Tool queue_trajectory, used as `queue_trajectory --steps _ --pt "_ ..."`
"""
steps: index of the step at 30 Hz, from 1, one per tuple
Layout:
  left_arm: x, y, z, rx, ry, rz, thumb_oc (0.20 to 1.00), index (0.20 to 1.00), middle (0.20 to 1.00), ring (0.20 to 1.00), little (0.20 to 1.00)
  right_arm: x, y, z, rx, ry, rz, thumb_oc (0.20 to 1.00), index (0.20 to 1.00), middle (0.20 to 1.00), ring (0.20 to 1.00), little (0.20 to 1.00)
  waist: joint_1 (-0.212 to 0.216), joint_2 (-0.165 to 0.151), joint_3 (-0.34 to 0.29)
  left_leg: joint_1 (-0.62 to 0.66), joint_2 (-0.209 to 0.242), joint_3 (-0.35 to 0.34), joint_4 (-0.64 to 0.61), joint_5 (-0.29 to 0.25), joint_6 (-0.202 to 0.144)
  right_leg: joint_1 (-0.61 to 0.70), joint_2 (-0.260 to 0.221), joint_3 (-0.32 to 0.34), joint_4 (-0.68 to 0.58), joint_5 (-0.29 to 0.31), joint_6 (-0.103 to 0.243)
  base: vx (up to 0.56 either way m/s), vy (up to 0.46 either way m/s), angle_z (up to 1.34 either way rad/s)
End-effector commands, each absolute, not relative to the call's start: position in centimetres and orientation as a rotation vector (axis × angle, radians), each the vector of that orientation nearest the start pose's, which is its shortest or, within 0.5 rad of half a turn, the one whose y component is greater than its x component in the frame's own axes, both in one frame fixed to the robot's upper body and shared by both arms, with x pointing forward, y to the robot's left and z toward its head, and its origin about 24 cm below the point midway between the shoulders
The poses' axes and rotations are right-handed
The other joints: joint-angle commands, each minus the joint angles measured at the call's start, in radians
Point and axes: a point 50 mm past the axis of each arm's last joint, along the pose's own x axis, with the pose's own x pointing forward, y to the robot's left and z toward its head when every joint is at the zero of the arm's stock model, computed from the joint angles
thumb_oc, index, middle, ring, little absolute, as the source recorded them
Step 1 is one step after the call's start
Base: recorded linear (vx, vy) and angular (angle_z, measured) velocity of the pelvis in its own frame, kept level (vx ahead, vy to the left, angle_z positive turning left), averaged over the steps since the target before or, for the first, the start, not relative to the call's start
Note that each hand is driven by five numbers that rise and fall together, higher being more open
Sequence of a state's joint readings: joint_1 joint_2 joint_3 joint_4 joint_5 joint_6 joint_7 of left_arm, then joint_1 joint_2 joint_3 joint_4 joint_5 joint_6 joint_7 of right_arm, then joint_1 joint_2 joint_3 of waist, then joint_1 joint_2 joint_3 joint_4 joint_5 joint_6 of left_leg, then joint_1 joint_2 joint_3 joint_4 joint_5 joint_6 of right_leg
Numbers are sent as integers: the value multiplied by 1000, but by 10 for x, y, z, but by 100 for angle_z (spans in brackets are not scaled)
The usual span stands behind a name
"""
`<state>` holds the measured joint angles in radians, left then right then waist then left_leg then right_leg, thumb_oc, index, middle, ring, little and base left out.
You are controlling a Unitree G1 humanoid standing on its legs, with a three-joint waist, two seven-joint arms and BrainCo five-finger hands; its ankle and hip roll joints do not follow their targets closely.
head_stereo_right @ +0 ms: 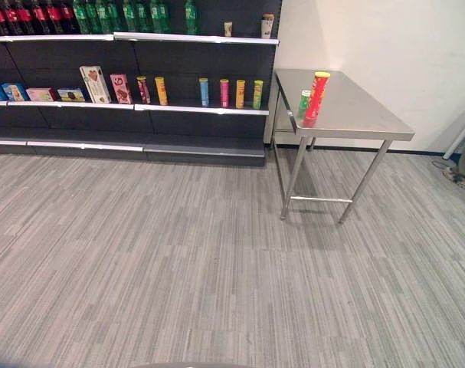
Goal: Put the goods on the table back onto the shelves and tidy them up.
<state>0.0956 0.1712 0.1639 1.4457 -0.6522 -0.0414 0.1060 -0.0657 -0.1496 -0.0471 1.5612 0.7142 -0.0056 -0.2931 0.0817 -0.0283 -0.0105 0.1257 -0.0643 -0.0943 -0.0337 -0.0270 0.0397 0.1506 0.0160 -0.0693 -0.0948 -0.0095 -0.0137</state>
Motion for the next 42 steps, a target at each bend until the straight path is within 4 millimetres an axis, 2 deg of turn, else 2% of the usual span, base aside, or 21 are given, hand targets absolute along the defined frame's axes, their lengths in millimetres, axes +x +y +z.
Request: queue_trajectory --steps 1,9,19,24,31,39,40,42 --pt "13 223 -175 -422 1346 834 1000 1000 1000 1000 1000 47 -215 -171 222 1452 -815 1000 1000 1000 1000 1000 -3 -4 -27 -6 8 -107 -54 -11 -32 -42 -54 -5 19 26 72 0 0 0" --pt "13 225 -174 -415 1330 812 1000 1000 1000 1000 1000 55 -213 -172 142 1425 -667 1000 1000 1000 1000 1000 1 -5 -25 -1 10 -111 -54 -17 -32 -36 -48 -4 18 19 70 0 -3 0" --pt "11 224 -175 -443 1313 815 1000 1000 1000 1000 1000 56 -216 -172 103 1401 -609 1000 1000 1000 1000 1000 5 -5 -20 -7 11 -126 -54 -16 -34 -37 -46 -15 15 12 70 0 0 0" --pt "17 217 -176 -425 1309 731 1000 1000 1000 1000 1000 61 -219 -171 72 1371 -550 1000 1000 1000 1000 1000 9 1 -13 -14 10 -139 -54 -9 -33 -43 -45 -20 16 12 65 -5 3 2" --pt "11 212 -177 -417 1334 683 1000 1000 1000 1000 1000 72 -218 -170 22 1321 -461 1000 1000 1000 1000 1000 3 1 -10 -17 11 -139 -54 -10 -35 -45 -41 -20 16 9 62 14 2 6" --pt "20 216 -176 -405 1307 676 1000 1000 1000 1000 1000 82 -219 -168 -30 1300 -413 1000 1000 1000 1000 1000 -13 -5 2 -10 22 -123 -52 -23 -41 -49 -35 -11 31 1 64 12 -6 2" --pt "21 217 -176 -402 1303 678 1000 1000 1000 1000 1000 84 -219 -168 -30 1294 -409 1000 1000 1000 1000 1000 -13 -7 6 -12 23 -121 -42 -26 -42 -50 -35 -10 35 0 63 -3 -60 -2" --pt "28 222 -174 -403 1273 691 1000 1000 1000 1000 1000 93 -217 -167 -32 1269 -388 1000 1000 1000 1000 1000 -8 -19 36 -76 13 -110 87 -69 -43 -73 -37 -1 72 -9 57 -81 -57 -15"
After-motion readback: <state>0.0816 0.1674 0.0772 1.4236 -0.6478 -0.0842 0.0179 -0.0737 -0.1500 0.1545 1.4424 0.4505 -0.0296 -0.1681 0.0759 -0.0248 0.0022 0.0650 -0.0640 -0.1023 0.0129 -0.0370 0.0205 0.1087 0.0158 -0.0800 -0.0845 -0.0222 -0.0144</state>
